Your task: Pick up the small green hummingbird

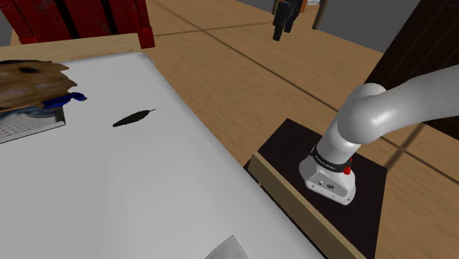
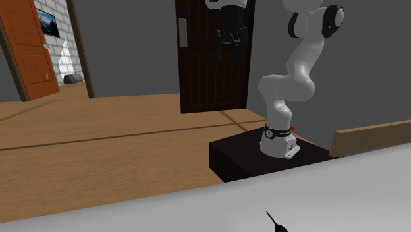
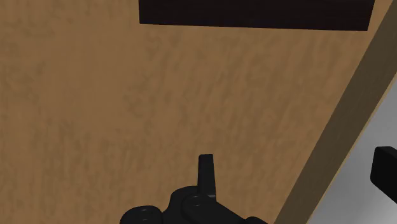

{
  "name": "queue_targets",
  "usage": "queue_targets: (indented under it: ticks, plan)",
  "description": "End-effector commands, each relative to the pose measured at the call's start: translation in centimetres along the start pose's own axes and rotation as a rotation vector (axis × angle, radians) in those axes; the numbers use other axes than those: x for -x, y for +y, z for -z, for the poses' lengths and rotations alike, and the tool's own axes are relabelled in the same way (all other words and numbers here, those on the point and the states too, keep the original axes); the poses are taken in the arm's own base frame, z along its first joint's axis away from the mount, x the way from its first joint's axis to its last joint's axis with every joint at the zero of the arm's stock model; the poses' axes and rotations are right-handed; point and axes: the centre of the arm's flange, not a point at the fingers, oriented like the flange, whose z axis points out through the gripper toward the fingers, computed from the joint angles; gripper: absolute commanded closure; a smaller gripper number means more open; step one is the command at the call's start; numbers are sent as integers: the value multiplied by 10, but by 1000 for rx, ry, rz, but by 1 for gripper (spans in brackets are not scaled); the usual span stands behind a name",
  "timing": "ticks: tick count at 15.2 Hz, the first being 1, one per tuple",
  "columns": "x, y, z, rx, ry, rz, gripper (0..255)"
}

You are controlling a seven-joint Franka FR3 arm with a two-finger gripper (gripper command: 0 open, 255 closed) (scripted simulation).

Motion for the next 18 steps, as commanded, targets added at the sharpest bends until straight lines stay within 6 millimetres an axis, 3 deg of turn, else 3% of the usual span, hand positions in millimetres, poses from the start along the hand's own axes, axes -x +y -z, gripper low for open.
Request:
queue_targets:
  ticks: [1, 9, 18]
  plan:
    - [0, 0, 0, 0, 0, 0, 0]
    - [-92, -49, -30, -13, -29, 223, 0]
    - [-179, -128, -65, -28, -61, 474, 0]
